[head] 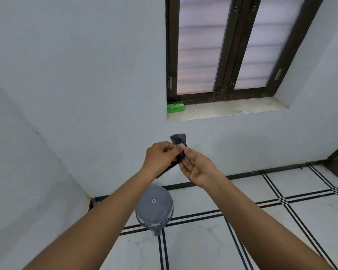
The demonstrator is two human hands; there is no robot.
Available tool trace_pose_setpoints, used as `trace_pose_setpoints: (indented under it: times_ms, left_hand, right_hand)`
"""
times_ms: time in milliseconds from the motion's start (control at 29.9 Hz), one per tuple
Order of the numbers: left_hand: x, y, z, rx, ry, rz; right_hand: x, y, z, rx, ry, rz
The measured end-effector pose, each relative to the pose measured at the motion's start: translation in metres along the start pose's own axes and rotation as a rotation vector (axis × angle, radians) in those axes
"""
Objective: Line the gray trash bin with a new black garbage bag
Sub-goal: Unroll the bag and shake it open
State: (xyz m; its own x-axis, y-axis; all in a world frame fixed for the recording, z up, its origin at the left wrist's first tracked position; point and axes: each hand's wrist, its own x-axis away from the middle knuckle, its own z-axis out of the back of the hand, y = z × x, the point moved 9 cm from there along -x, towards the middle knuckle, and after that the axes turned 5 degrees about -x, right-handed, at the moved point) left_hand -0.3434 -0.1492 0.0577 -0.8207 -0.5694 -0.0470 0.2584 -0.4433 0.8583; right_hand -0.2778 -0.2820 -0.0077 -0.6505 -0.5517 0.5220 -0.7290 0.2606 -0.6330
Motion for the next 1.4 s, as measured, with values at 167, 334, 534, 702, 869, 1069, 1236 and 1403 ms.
trace_pose_setpoints:
  times_ms: [167, 334, 534, 702, 869, 1069, 1236, 1403]
  left_hand:
    - [0.005, -0.032, 0.013, 0.163, -0.178, 0.122]
    - [0.021, -0.057, 0.012, 0.349, -0.274, 0.299]
    - [0.036, -0.082, 0.022, 0.658, -0.186, 0.496]
    - [0.049, -0.089, 0.019, 0.597, -0.404, 0.455]
    - [0.051, -0.11, 0.034, 0.53, -0.273, 0.404]
    - [0.048, -0.112, 0.054, 0.374, -0.117, 0.255]
    - [0.039, -0.115, 0.053, 0.379, -0.141, 0.299]
    - [0.037, -0.115, 0.047, 0.478, -0.152, 0.398]
  right_hand:
    - [0.007, 0.024, -0.017, 0.039, -0.049, -0.004]
    - [0.013, 0.036, -0.026, 0.16, -0.02, 0.074]
    - [0.022, 0.047, -0.031, 0.169, 0.017, 0.14]
    - [0.027, 0.059, -0.034, 0.192, -0.007, 0.149]
    - [0.03, 0.07, -0.046, 0.425, 0.001, 0.212]
    - [0.035, 0.081, -0.063, 0.515, -0.054, 0.172]
    - [0.024, 0.081, -0.049, 0.327, 0.085, 0.103]
    - [0.013, 0.096, -0.049, 0.024, 0.11, -0.066]
